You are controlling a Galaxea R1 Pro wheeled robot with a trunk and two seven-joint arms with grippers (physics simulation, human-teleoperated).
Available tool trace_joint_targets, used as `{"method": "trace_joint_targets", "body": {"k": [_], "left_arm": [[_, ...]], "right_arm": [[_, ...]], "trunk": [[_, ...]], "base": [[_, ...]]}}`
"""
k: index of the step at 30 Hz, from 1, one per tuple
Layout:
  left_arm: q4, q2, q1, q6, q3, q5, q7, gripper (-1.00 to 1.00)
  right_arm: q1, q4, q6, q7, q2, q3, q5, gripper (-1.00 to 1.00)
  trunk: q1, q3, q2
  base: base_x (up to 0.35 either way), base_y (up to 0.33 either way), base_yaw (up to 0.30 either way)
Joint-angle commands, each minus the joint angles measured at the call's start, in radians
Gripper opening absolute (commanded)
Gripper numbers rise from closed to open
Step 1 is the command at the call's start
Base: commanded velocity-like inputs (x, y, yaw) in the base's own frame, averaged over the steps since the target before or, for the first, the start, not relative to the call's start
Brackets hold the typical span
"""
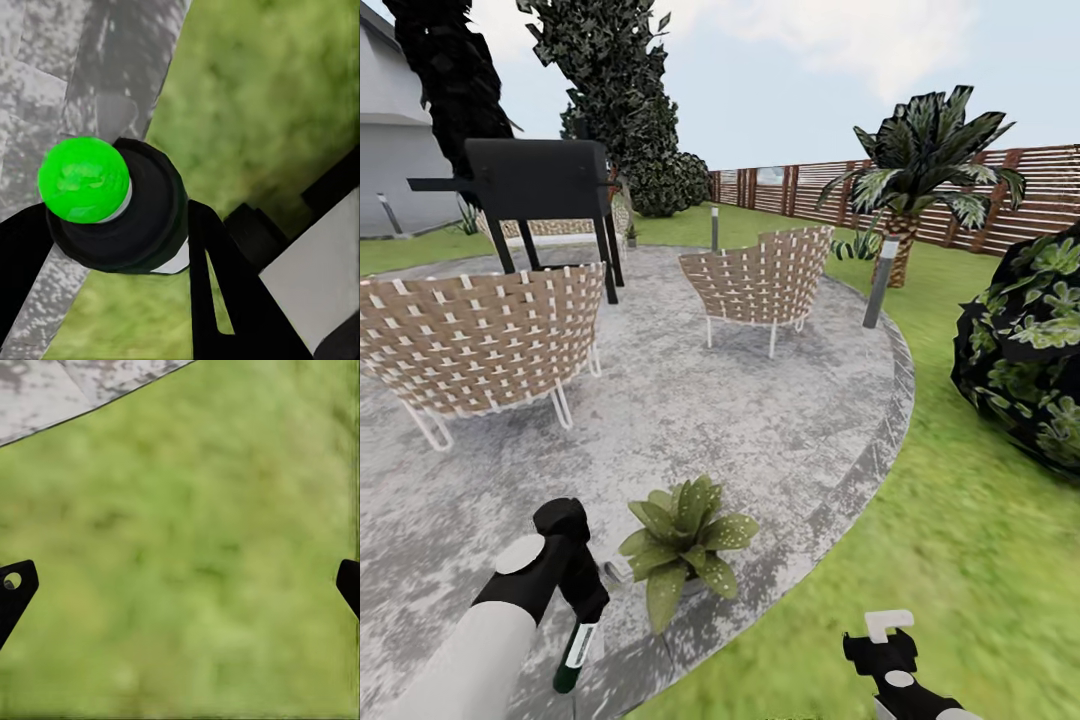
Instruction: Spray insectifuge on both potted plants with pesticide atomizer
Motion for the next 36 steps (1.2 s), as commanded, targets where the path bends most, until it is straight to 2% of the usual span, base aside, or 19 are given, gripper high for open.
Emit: {"method": "trace_joint_targets", "body": {"k": [1,2,4,10,14,17,20,22,23,26,28,31,36], "left_arm": [[-0.002,0.000,0.000,0.011,0.002,0.014,-0.006,-1.00],[-0.004,-0.001,0.000,0.012,0.001,0.031,-0.006,-1.00],[-0.006,-0.001,0.000,0.013,0.003,0.039,-0.004,-1.00],[0.000,0.015,0.003,0.015,0.011,0.040,0.006,-1.00],[-0.001,0.024,0.063,0.015,0.017,0.039,0.014,-1.00],[-0.005,0.051,0.072,0.016,0.019,0.041,0.015,-1.00],[-0.014,0.035,0.072,0.017,0.035,0.045,0.014,-1.00],[-0.018,-0.002,0.069,0.018,0.036,0.049,0.023,-1.00],[-0.019,-0.009,0.069,0.018,0.036,0.050,0.034,-1.00],[-0.018,-0.003,0.069,0.018,0.046,0.051,0.079,-1.00],[-0.008,0.028,0.071,0.013,0.108,0.050,0.098,-1.00],[-0.001,0.047,0.072,0.010,0.131,0.053,0.101,-1.00],[-0.001,-0.001,0.073,0.010,0.130,0.056,0.103,-1.00]], "right_arm": [[-0.001,0.001,-0.003,-0.001,0.000,0.009,-0.011,1.00],[-0.001,0.001,-0.003,-0.001,0.000,0.009,-0.011,1.00],[-0.001,0.001,-0.003,-0.001,0.000,0.009,-0.011,1.00],[-0.001,0.001,-0.003,-0.001,0.000,0.009,-0.011,1.00],[-0.001,0.002,-0.003,-0.001,-0.001,0.010,-0.008,1.00],[-0.001,0.003,-0.004,0.000,-0.001,0.010,-0.008,1.00],[-0.001,0.003,-0.003,0.000,-0.001,0.010,-0.007,1.00],[-0.001,0.003,-0.003,-0.001,-0.001,0.010,-0.007,1.00],[-0.001,0.003,-0.003,-0.001,-0.001,0.010,-0.007,1.00],[-0.001,0.003,-0.003,-0.002,-0.001,0.010,-0.007,1.00],[-0.001,0.002,-0.003,-0.002,-0.001,0.010,-0.007,1.00],[-0.001,0.002,-0.003,-0.002,-0.001,0.010,-0.008,1.00],[-0.001,0.002,-0.003,-0.001,0.000,0.010,-0.009,1.00]], "trunk": [[0.000,-0.001,0.000],[0.000,-0.001,0.000],[0.000,-0.001,0.000],[0.000,-0.001,0.000],[0.000,-0.001,0.000],[0.000,-0.001,0.000],[0.000,-0.001,0.000],[0.000,-0.001,0.000],[0.000,-0.001,0.000],[0.000,-0.001,0.000],[0.000,-0.001,0.000],[0.000,-0.001,0.000],[0.000,-0.001,0.000]], "base": [[0.000,0.000,-0.264],[0.000,0.000,-0.264],[0.000,0.000,-0.264],[0.000,0.000,-0.231],[0.000,0.000,-0.026],[0.000,0.000,-0.002],[0.000,0.000,0.000],[0.000,0.000,0.000],[0.000,0.000,0.000],[0.000,0.000,0.000],[0.000,0.000,0.000],[0.000,0.000,0.000],[0.000,0.000,0.000]]}}
